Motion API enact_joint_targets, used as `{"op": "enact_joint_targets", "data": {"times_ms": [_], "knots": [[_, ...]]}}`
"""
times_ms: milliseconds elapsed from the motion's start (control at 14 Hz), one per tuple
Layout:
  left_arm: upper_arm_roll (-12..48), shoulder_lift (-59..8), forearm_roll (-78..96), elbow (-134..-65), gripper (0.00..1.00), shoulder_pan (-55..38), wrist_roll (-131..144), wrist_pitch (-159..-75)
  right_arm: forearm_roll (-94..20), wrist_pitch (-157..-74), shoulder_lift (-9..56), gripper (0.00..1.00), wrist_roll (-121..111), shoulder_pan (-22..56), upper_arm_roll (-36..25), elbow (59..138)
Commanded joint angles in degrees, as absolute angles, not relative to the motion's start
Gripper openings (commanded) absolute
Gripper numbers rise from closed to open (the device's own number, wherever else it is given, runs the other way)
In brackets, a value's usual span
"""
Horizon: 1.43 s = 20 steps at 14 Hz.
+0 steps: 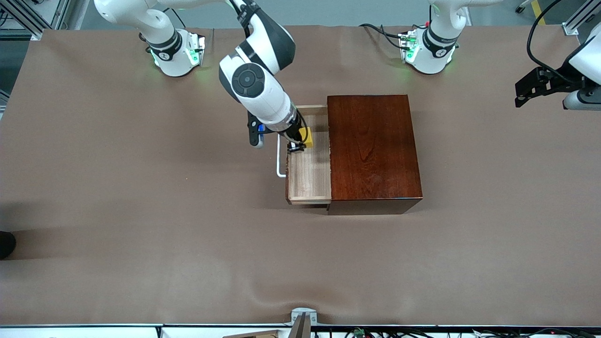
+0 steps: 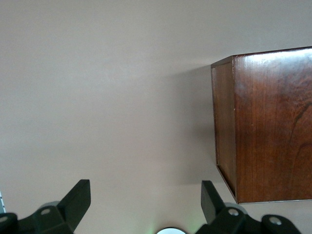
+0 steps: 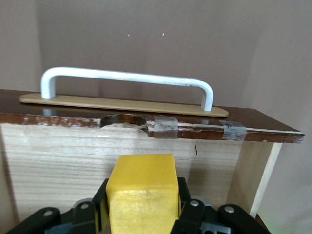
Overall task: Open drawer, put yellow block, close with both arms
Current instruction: 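Lower the cube into the drawer and open the right gripper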
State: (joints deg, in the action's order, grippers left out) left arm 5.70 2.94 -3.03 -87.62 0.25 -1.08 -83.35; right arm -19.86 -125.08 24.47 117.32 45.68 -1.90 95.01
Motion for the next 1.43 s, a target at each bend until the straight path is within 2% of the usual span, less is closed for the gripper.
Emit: {"op": "enact_joint_targets", "data": {"times_ms": [0, 570, 641, 713, 784, 855, 998, 1354], "knots": [[6.15, 3.43, -1.93, -87.63, 1.00, 0.79, -1.05, -82.88, -20.83, -126.91, 26.01, 0.00, 118.74, 47.28, -2.72, 94.57], [6.24, 3.16, -1.93, -87.63, 1.00, 0.44, -0.88, -83.06, -20.04, -128.50, 29.26, 0.00, 119.00, 48.96, -2.81, 94.57], [6.24, 3.08, -1.93, -87.63, 1.00, 0.35, -0.97, -83.14, -20.04, -128.32, 29.44, 0.06, 118.92, 48.96, -2.81, 94.57], [6.24, 2.99, -1.93, -87.63, 1.00, 0.35, -0.88, -83.23, -19.95, -128.23, 29.44, 0.24, 118.83, 48.96, -2.81, 94.48], [6.24, 2.99, -1.93, -87.63, 1.00, 0.35, -0.88, -83.32, -19.95, -128.06, 29.44, 0.69, 118.83, 48.87, -2.81, 94.31], [6.24, 2.99, -1.93, -87.63, 1.00, 0.35, -0.88, -83.41, -19.95, -127.88, 29.44, 1.00, 119.18, 48.69, -2.90, 94.05], [6.33, 2.99, -1.93, -87.63, 1.00, 0.35, -0.88, -83.41, -19.86, -125.35, 29.09, 1.00, 119.09, 48.34, -3.08, 93.17], [6.33, 2.90, -1.41, -87.63, 1.00, 0.35, -0.97, -83.85, -19.25, -112.44, 29.18, 1.00, 118.74, 44.22, -3.25, 82.82]]}}
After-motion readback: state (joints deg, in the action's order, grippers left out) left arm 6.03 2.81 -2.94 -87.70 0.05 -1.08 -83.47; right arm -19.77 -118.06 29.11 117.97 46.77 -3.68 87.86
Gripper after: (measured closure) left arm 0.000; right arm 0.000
